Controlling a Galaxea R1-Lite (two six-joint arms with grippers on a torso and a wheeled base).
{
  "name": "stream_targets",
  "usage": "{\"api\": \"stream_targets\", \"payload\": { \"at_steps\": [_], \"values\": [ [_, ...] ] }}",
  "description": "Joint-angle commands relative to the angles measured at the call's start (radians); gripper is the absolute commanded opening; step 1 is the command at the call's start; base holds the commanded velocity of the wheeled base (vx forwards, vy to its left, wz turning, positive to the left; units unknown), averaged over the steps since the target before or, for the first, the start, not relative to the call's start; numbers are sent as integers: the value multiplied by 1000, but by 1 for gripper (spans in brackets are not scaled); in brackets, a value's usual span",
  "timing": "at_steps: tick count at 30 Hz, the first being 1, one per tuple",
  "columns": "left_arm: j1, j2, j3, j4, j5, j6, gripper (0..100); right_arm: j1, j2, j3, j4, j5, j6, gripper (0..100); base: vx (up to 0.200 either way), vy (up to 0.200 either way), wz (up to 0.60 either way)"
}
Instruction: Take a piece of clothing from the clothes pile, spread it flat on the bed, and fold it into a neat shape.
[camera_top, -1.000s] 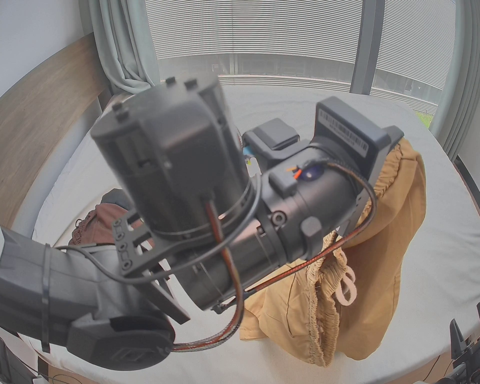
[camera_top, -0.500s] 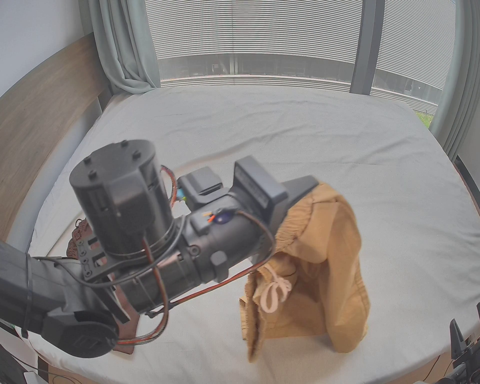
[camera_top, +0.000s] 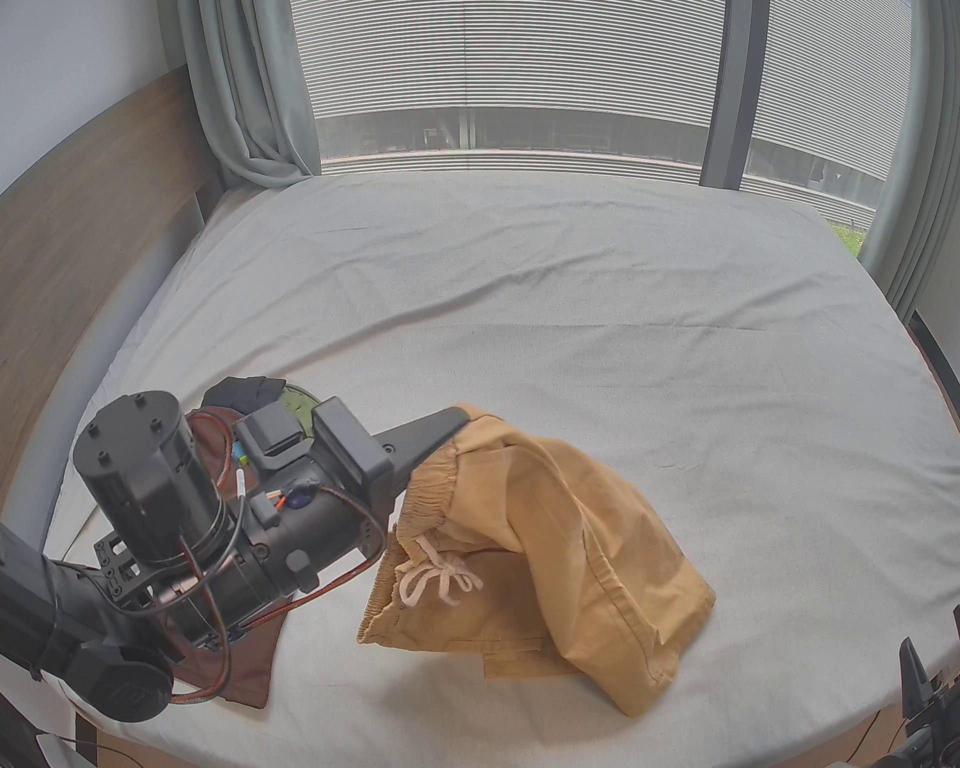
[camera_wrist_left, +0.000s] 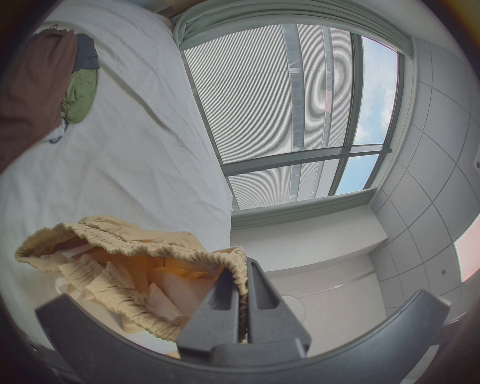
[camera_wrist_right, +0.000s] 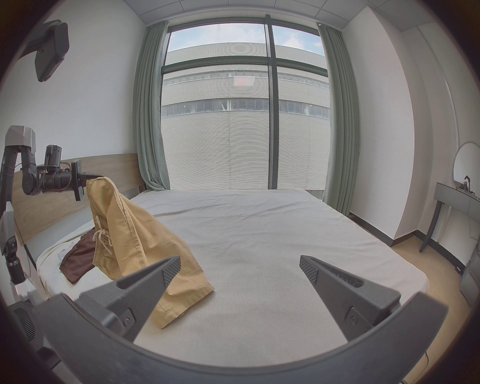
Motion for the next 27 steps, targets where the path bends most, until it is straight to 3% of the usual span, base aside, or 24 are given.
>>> {"api": "stream_targets", "payload": {
  "at_steps": [1,10,12,16,22,27],
  "values": [
    [56,1,53,-36,-1,29,0,0,-16,16,-1,0,-1,100,0,0,0],
    [111,44,96,-48,-9,119,0,0,-16,16,-1,0,-1,100,0,0,0],
    [166,113,93,-75,-9,205,0,0,-16,16,-1,0,-1,100,0,0,0],
    [194,162,93,-138,-10,241,0,0,-16,16,-1,0,-1,100,0,0,0],
    [228,212,137,-260,-84,276,0,0,-16,16,-1,0,-1,100,0,0,0],
    [263,245,157,-292,-102,319,0,-2,-16,16,-1,0,-3,100,0,0,0]
  ]
}}
